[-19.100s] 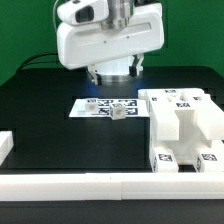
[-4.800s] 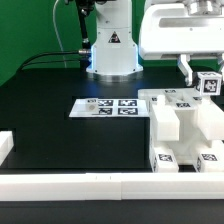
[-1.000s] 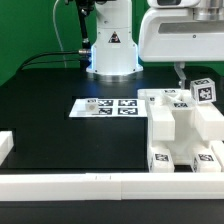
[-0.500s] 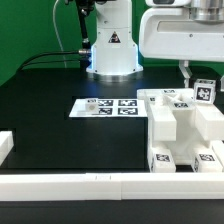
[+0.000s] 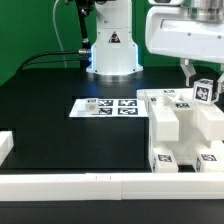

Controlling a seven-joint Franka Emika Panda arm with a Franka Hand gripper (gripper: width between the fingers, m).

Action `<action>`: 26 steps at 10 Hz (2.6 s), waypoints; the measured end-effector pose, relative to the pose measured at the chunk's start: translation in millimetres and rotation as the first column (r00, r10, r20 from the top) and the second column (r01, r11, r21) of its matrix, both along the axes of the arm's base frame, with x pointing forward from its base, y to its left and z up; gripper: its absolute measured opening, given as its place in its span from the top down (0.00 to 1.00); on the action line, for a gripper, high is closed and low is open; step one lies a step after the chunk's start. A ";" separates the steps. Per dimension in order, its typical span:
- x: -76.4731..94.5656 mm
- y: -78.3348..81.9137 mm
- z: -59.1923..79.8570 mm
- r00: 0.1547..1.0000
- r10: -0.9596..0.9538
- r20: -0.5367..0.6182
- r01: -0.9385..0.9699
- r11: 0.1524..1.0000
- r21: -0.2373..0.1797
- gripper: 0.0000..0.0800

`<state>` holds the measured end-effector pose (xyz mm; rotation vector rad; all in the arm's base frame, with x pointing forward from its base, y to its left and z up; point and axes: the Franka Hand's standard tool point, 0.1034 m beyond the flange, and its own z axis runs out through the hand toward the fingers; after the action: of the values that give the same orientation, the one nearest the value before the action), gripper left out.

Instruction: Assemble chair

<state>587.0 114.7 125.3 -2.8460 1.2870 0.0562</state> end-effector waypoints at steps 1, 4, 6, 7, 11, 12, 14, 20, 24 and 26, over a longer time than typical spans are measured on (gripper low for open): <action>0.5 -0.6 -0.1 0.997 -0.077 0.001 0.077 0.997 0.009 0.65; 1.9 -3.2 -0.7 0.952 -0.306 -0.004 0.306 0.951 0.038 0.65; 1.9 -3.3 -0.9 0.953 -0.302 -0.004 0.301 0.953 0.038 0.65; 1.9 -3.4 -0.8 0.957 -0.290 -0.003 0.289 0.956 0.037 0.44; 3.1 5.4 -3.1 0.958 0.267 0.106 -0.269 0.963 0.008 0.19; -1.6 11.4 -4.6 0.936 0.340 0.096 -0.340 0.940 -0.014 0.19; -0.8 7.5 -4.9 0.884 0.457 0.095 -0.457 0.889 -0.028 0.19; -0.1 -0.7 -5.8 0.680 0.730 0.071 -0.726 0.684 -0.070 0.52; -0.3 -0.4 -6.2 0.847 0.526 0.081 -0.523 0.850 -0.054 0.65; 1.3 -2.3 -6.4 0.942 0.324 0.085 -0.322 0.946 -0.042 0.65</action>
Offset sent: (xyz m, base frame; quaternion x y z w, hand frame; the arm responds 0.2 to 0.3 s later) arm 0.0000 0.0000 0.0000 0.0000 0.0000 0.1296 0.9916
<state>588.3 112.4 118.9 -3.0119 0.7998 -0.0867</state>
